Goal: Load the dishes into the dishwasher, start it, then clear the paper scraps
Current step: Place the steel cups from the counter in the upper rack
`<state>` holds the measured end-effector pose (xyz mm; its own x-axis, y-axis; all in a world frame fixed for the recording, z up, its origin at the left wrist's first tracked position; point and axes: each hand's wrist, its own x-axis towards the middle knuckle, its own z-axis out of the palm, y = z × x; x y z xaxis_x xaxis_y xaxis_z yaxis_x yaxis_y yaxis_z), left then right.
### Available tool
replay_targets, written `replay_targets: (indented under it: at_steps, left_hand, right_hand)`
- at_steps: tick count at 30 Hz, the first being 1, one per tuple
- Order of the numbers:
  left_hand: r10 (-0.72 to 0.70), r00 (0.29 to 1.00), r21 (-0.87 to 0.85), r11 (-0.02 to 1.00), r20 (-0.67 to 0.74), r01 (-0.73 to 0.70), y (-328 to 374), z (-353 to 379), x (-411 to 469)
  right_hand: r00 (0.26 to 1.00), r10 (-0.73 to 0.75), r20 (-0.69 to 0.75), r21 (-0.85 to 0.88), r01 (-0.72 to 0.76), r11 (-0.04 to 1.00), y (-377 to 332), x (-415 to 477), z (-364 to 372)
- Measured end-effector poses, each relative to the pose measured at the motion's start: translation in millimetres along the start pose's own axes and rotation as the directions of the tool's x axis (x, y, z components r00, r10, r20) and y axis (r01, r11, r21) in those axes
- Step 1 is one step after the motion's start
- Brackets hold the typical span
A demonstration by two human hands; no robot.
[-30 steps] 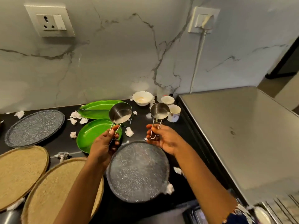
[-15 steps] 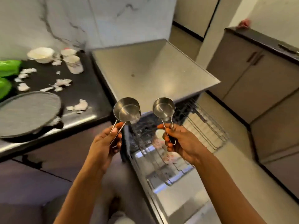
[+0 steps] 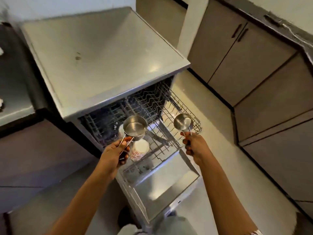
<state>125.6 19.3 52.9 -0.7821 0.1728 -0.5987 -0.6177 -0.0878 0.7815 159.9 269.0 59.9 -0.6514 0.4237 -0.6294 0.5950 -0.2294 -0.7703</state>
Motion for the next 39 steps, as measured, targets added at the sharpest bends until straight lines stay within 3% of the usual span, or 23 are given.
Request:
replay_targets:
  at_steps: [5, 6, 8, 10, 12, 15, 21, 29, 32, 35, 39]
  left_hand:
    - [-0.021, 0.992, 0.001, 1.0, -0.121, 0.022, -30.7, 44.8, 26.2]
    - [-0.019, 0.988, -0.002, 1.0, -0.154, 0.019, -37.9, 55.1, 30.2]
    - [-0.028, 0.973, -0.032, 0.999, -0.229, 0.021, -50.4, 76.1, 31.5]
    - [-0.03, 0.953, -0.094, 0.996, -0.3, 0.001, -60.6, 99.0, 34.1]
    - [-0.059, 0.929, -0.158, 0.987, -0.366, 0.0, -68.6, 117.3, 37.3]
    - [-0.096, 0.899, -0.216, 0.976, -0.427, 0.001, -73.6, 135.5, 41.1]
    - [-0.047, 0.874, -0.248, 0.965, -0.484, -0.085, -72.5, 147.1, 38.9]
    - [-0.012, 0.843, -0.268, 0.951, -0.538, -0.157, -81.5, 127.2, 26.2]
    - [-0.017, 0.84, -0.266, 0.952, -0.542, -0.152, -87.1, 127.8, 24.3]
    - [-0.006, 0.849, -0.269, 0.95, -0.528, -0.161, -91.1, 132.4, 23.1]
    - [0.0, 0.851, -0.253, 0.955, -0.525, -0.156, -94.2, 139.1, 24.7]
  right_hand:
    - [0.999, -0.029, 0.014, -0.291, 0.032, 0.956, -7.4, 68.8, -40.8]
    - [0.996, -0.075, 0.05, -0.434, 0.089, 0.896, -5.8, 88.2, -46.9]
    - [0.969, -0.151, 0.197, -0.705, 0.247, 0.664, -0.1, 124.4, -56.7]
    - [0.934, -0.153, 0.323, -0.805, 0.356, 0.474, 2.1, 155.4, -65.9]
    - [0.916, -0.133, 0.377, -0.831, 0.399, 0.387, 0.3, 176.3, -74.0]
    - [0.868, -0.091, 0.488, -0.815, 0.49, 0.309, -2.4, 204.1, -79.2]
    - [0.691, 0.089, 0.718, -0.695, 0.703, 0.152, -6.6, 240.0, -76.7]
    - [0.489, 0.159, 0.858, -0.492, 0.87, -0.02, 10.5, 266.1, -64.8]
    - [0.451, 0.163, 0.878, -0.455, 0.89, -0.011, 17.8, 277.5, -60.2]
    - [0.458, 0.205, 0.865, -0.469, 0.883, 0.009, 22.9, 286.7, -56.7]
    - [0.463, 0.187, 0.866, -0.463, 0.885, -0.051, 31.9, 299.2, -54.1]
